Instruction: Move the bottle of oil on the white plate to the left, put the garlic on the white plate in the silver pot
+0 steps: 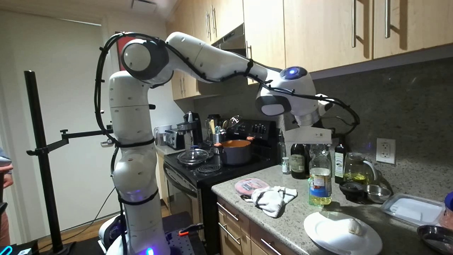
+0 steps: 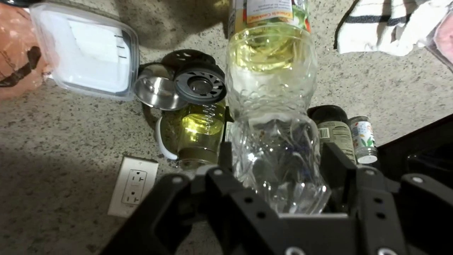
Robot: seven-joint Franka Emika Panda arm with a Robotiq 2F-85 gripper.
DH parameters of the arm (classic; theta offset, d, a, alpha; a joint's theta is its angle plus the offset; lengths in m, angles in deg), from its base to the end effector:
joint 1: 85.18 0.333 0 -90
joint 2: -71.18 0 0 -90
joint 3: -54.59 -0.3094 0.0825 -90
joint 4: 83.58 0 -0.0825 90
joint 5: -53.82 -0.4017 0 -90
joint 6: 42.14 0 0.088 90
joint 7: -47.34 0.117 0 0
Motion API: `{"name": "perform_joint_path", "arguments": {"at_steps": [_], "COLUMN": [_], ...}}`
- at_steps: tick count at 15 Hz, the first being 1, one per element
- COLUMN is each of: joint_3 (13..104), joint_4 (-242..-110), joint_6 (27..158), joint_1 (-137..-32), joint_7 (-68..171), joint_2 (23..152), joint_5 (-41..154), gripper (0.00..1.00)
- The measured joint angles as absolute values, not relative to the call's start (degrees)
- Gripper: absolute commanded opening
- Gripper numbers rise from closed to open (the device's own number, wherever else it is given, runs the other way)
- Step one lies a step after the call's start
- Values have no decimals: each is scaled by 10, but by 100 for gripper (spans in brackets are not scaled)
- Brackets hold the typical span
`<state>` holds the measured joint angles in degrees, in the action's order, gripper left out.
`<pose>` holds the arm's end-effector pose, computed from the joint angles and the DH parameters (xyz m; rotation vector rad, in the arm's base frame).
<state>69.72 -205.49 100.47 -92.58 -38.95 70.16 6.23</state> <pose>0.5445 -0.2255 0.4322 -2.7772 -0.7543 -1.0628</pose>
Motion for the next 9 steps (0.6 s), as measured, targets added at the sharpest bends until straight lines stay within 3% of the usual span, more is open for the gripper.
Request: {"name": "perform_joint_path", "arguments": {"at_steps": [9], "joint_3": [683], "joint_4": [-2055], "joint_6": [990], "joint_1": [-926], "joint_7": [-406], "joint_2": [702], "joint_5": [16], "gripper": [39]}}
